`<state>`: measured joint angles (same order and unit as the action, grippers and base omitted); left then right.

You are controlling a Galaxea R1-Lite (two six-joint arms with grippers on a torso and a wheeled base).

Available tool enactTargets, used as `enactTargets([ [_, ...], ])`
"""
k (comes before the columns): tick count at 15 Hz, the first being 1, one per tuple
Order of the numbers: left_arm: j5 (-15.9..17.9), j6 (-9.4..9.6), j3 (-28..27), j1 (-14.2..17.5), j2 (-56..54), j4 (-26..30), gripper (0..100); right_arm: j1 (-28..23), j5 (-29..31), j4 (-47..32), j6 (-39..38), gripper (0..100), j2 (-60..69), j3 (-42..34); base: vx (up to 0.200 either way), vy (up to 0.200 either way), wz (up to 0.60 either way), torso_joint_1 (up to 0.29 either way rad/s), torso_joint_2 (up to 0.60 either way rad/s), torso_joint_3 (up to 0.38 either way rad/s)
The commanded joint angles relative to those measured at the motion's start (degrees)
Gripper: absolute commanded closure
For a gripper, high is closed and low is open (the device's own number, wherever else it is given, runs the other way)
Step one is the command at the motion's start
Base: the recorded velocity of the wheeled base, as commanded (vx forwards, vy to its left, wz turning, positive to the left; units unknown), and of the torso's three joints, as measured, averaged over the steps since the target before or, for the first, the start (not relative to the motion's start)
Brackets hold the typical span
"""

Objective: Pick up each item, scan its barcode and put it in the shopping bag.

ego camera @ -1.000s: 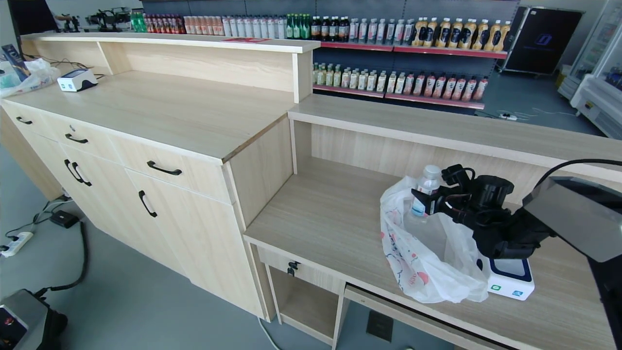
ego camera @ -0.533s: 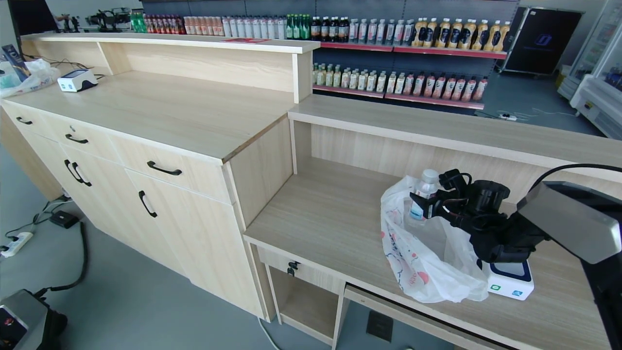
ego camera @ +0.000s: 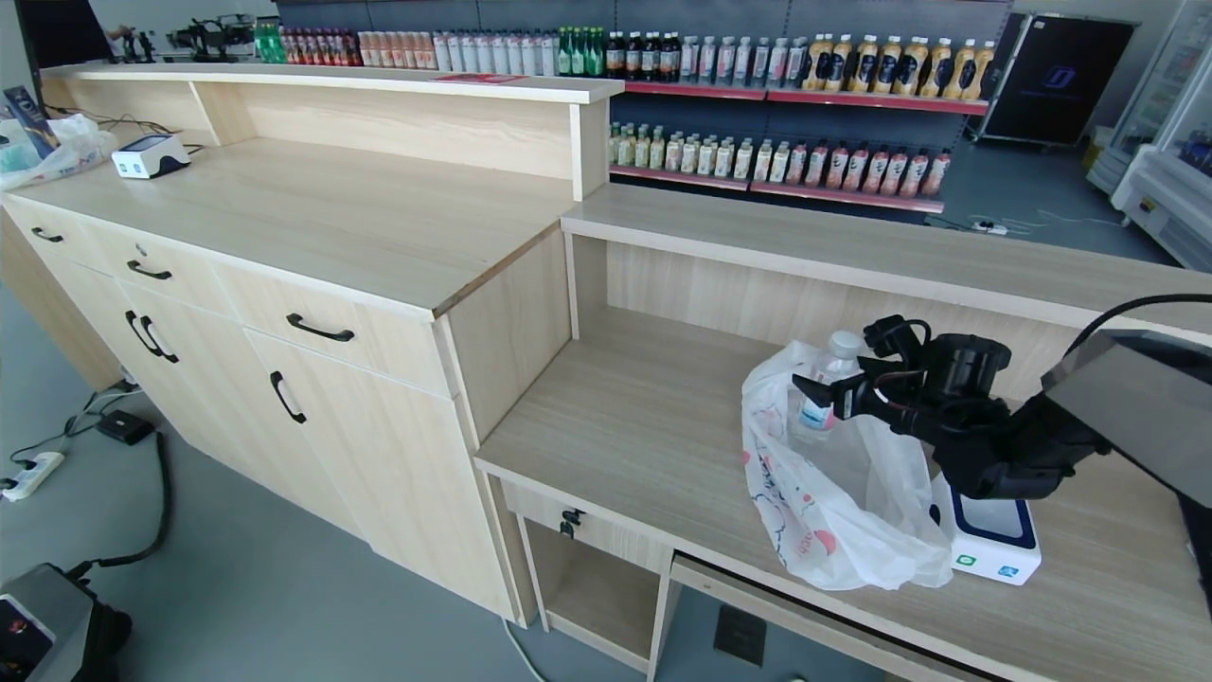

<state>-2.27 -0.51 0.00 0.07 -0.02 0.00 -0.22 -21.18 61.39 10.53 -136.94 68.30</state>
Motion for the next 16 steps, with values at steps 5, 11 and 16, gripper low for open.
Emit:
enactTargets([
  [5, -0.02, -0.02, 0.00, 0.01, 0.02, 0.00, 0, -0.48, 0.52, -11.03, 1.07, 0, 29.27, -17.77, 0.000, 0.000, 0.00, 0.000, 0.00, 0.000],
  [11, -0.02, -0.02, 0.00, 0.01, 0.02, 0.00, 0, -15.43, 4.65, -33.09, 12.14, 0, 48.43, -18.29, 0.000, 0.000, -0.50, 0.001, 0.00, 0.004],
  [16, -0.02, -0.02, 0.00, 0.01, 0.02, 0.00, 0, -26.24, 3.77, -38.63, 4.58, 0, 42.81, -9.94, 0.000, 0.000, -0.48, -0.046, 0.10, 0.066],
])
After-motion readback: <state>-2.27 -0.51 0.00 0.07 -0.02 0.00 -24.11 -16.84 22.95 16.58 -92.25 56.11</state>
